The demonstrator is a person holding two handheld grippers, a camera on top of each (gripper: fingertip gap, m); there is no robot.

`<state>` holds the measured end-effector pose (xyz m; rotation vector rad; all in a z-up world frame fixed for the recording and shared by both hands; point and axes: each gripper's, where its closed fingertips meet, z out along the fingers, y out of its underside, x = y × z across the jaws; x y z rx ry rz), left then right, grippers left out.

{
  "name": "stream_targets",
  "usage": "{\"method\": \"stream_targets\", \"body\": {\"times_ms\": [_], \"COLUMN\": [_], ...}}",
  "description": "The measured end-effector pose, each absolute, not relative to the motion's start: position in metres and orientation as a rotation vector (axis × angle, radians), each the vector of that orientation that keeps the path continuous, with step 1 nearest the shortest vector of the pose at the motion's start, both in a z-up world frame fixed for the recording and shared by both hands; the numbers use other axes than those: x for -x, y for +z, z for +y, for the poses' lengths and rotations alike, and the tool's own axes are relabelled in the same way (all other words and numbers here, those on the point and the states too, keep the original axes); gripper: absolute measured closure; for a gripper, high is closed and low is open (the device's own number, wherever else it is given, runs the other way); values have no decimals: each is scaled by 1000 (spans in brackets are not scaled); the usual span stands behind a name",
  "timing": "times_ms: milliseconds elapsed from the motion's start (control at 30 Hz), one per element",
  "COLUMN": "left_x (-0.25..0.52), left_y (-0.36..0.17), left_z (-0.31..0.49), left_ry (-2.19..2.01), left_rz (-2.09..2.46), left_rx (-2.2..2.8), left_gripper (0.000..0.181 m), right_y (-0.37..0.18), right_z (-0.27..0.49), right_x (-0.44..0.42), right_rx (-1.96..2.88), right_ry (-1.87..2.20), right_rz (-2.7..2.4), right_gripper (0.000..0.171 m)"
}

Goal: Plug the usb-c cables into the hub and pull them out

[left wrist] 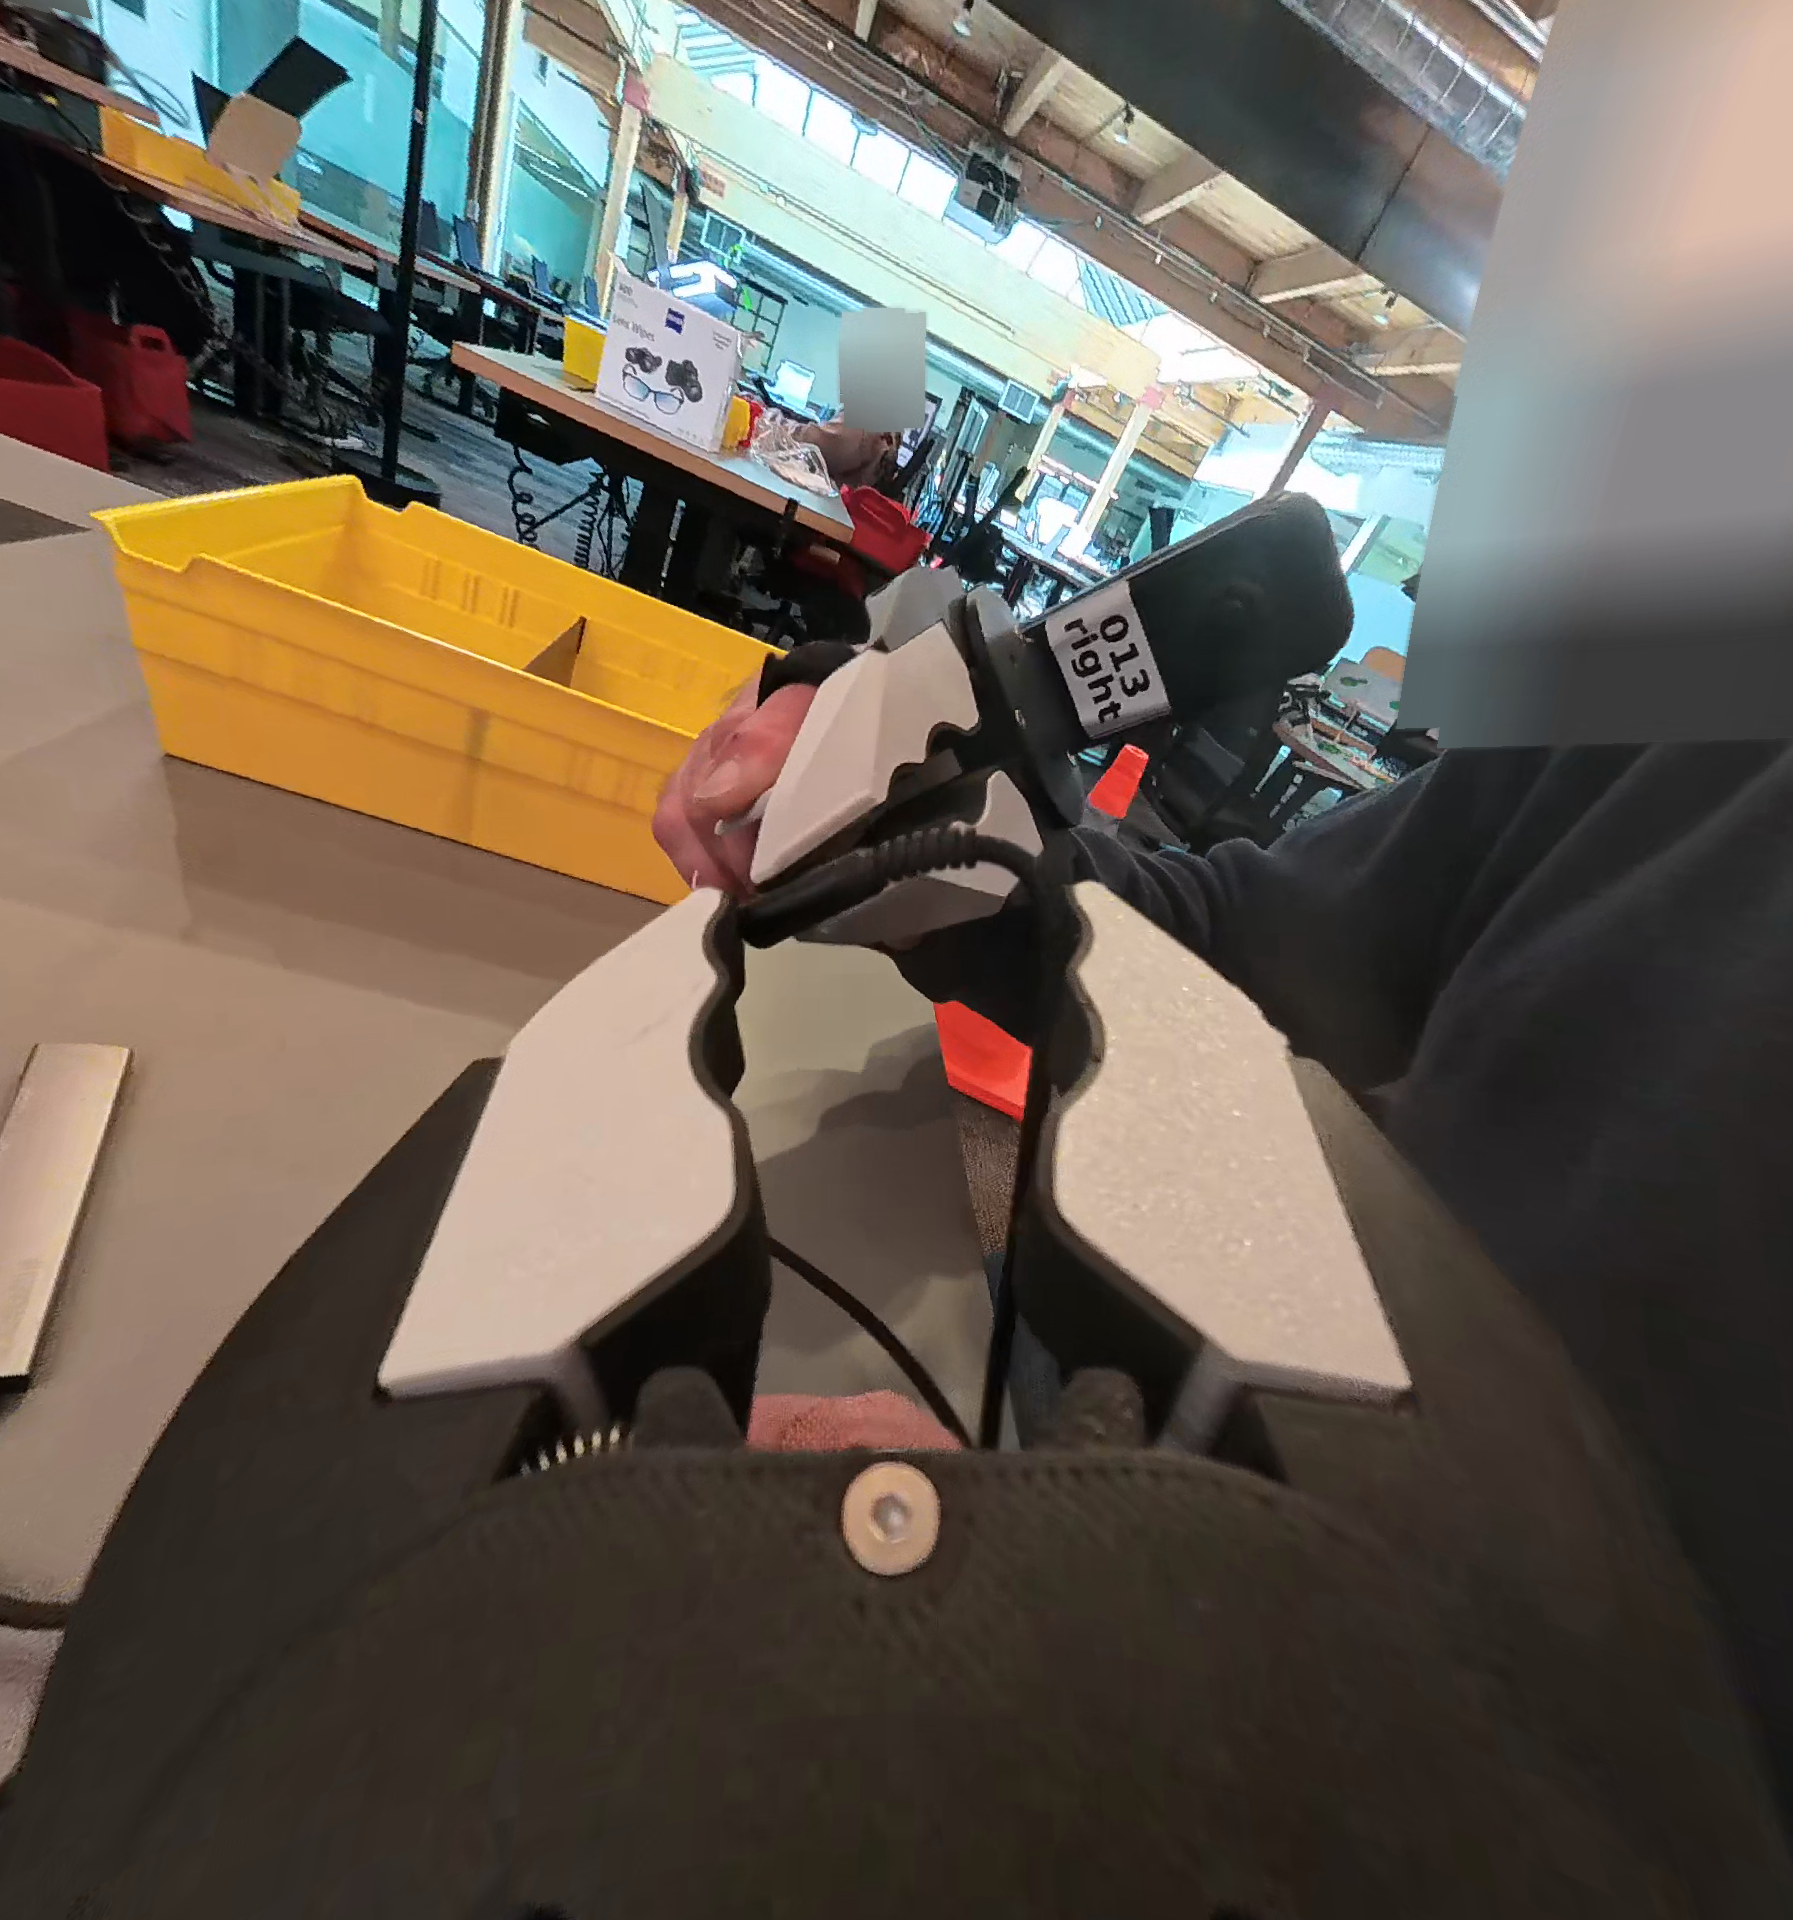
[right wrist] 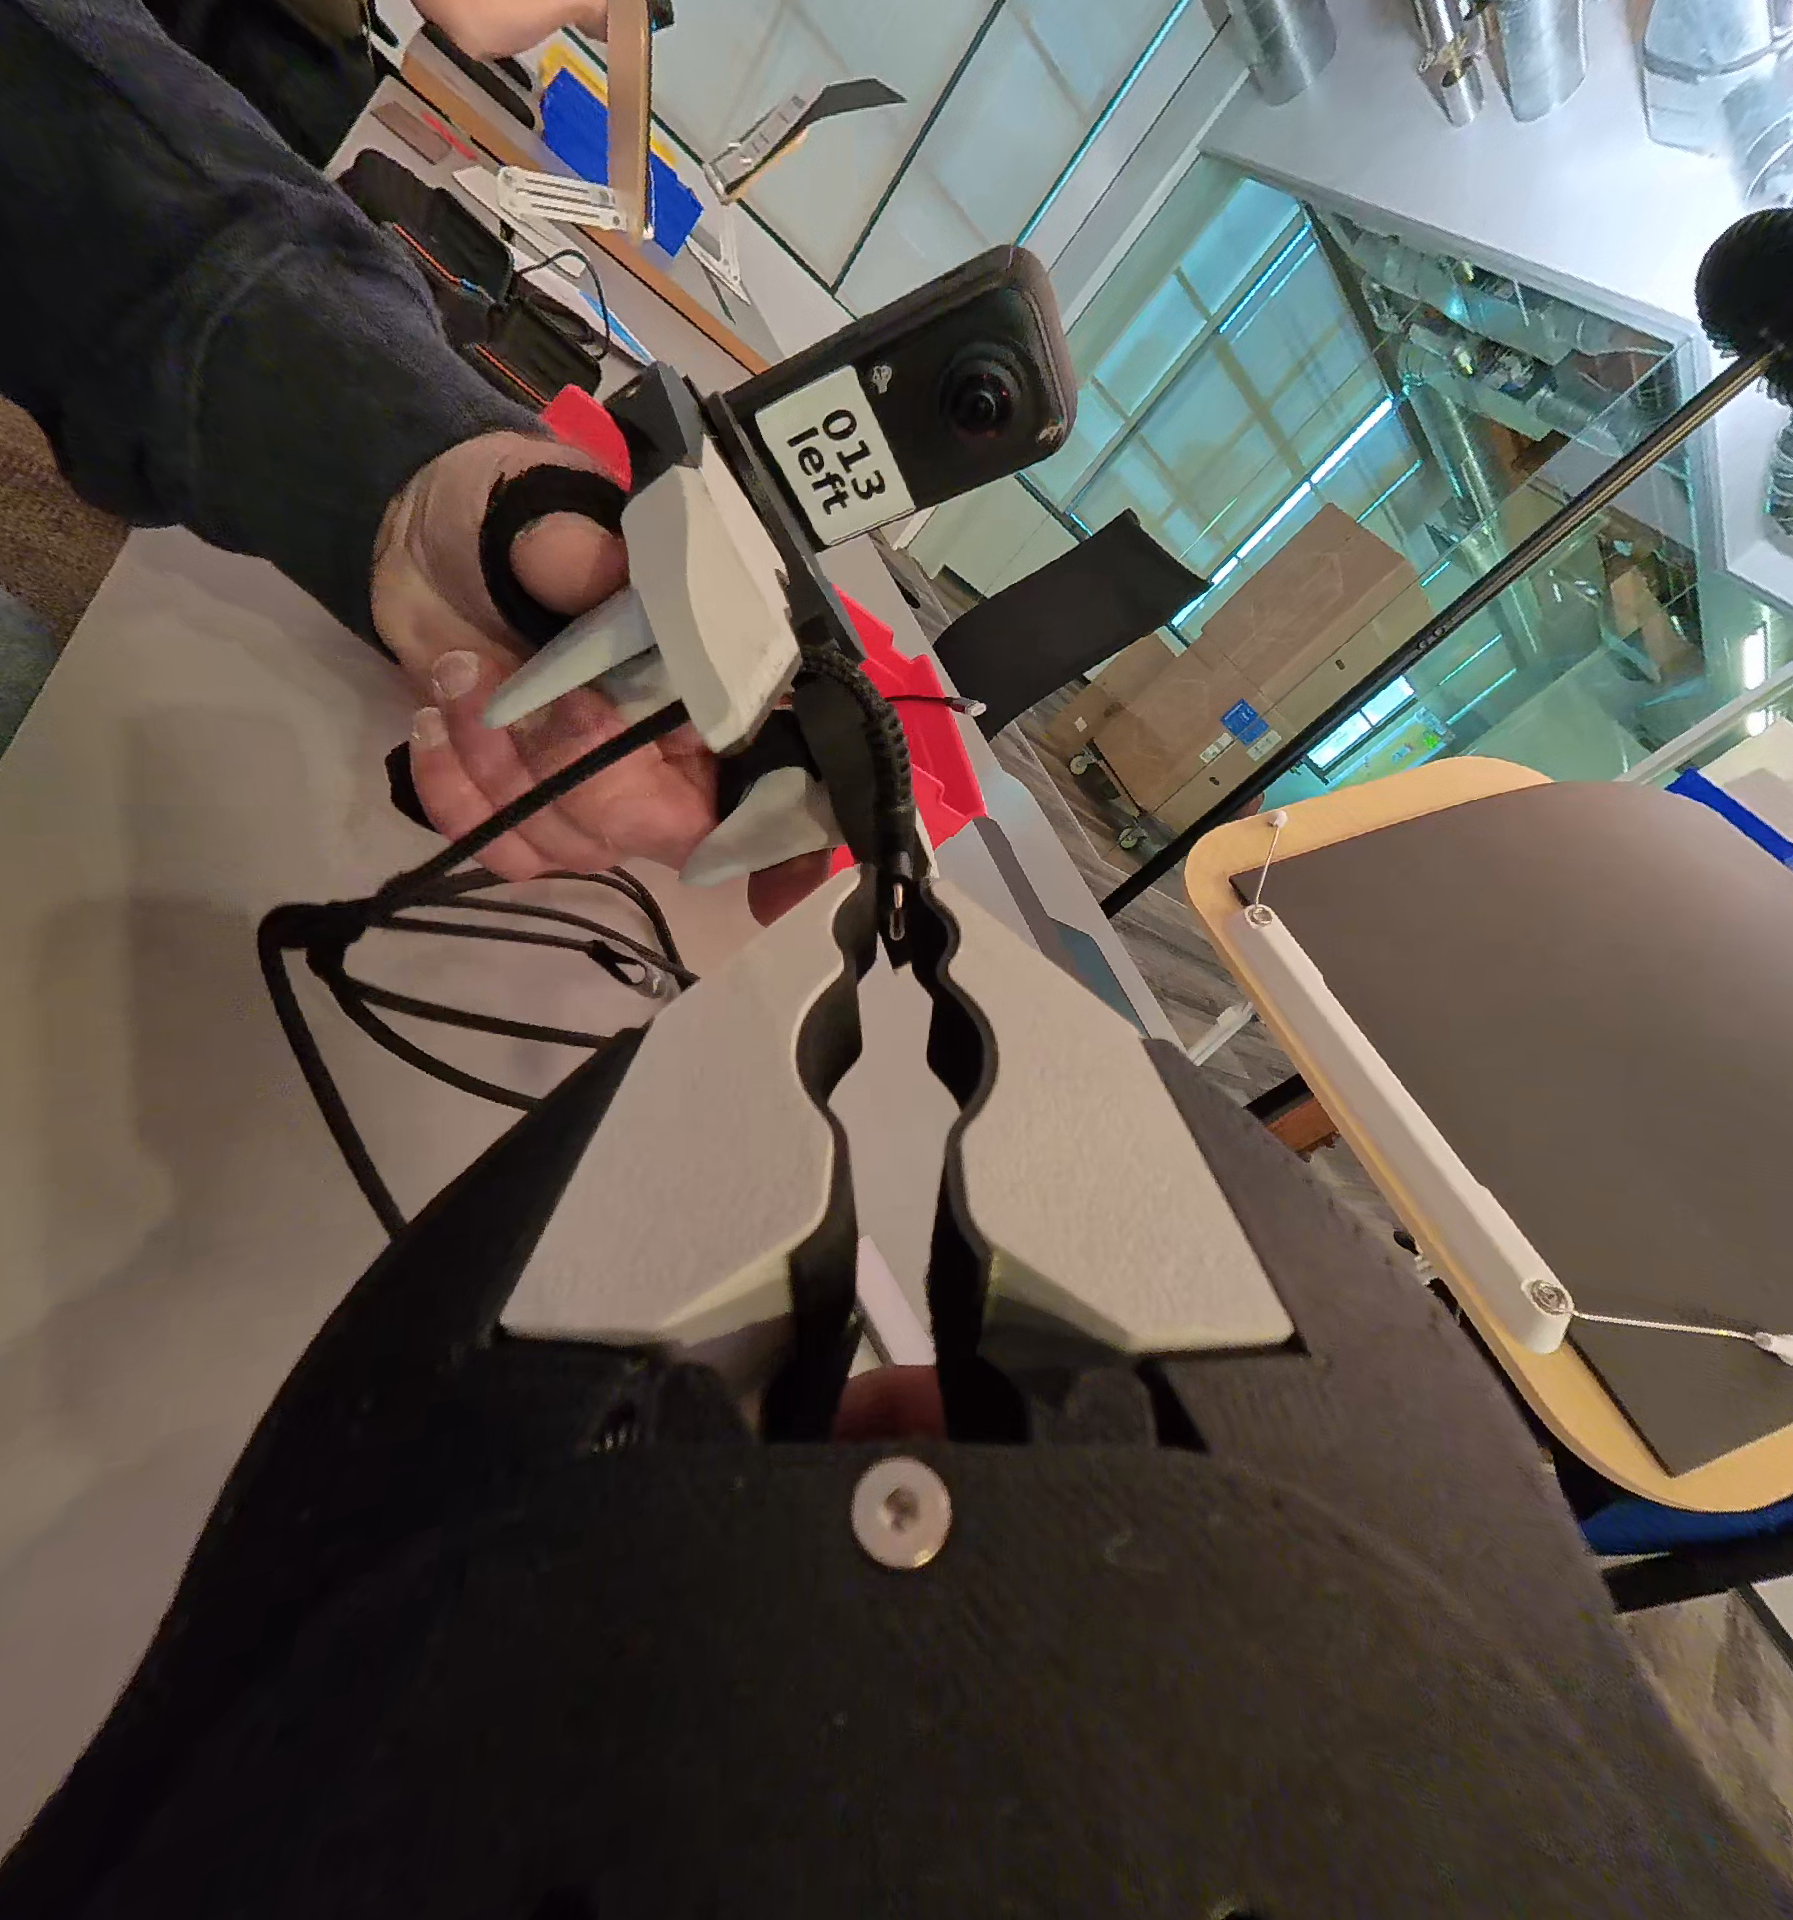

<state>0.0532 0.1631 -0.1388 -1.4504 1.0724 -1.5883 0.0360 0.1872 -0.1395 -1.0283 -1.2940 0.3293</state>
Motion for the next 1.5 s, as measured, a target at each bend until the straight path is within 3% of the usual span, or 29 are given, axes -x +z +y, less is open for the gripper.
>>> {"method": "stream_targets", "body": {"times_ms": [100,200,367,867,1233,1500], "left_x": [-52,-46,-49,-53,-46,-50], "left_y": [-136,-129,-128,-137,-132,-133], "left_z": [161,166,161,162,163,157], "left_ry": [-1664,-1761,-1710,-1703,-1798,-1819], "left_rz": [1043,965,1029,990,993,1048], "left_rx": [1448,1460,1465,1465,1476,1446], "left_gripper": [123,110,121,131,117,128], "right_y": [-138,-136,-138,-143,-139,-142], "right_z": [185,183,183,181,177,176], "right_x": [-36,-35,-35,-37,-36,-33], "right_rx": [1016,997,1001,999,962,959], "right_ry": [325,298,298,272,223,240], "right_rz": [-1295,-1311,-1313,-1300,-1315,-1322], "right_gripper": [168,168,168,168,168,168]}}
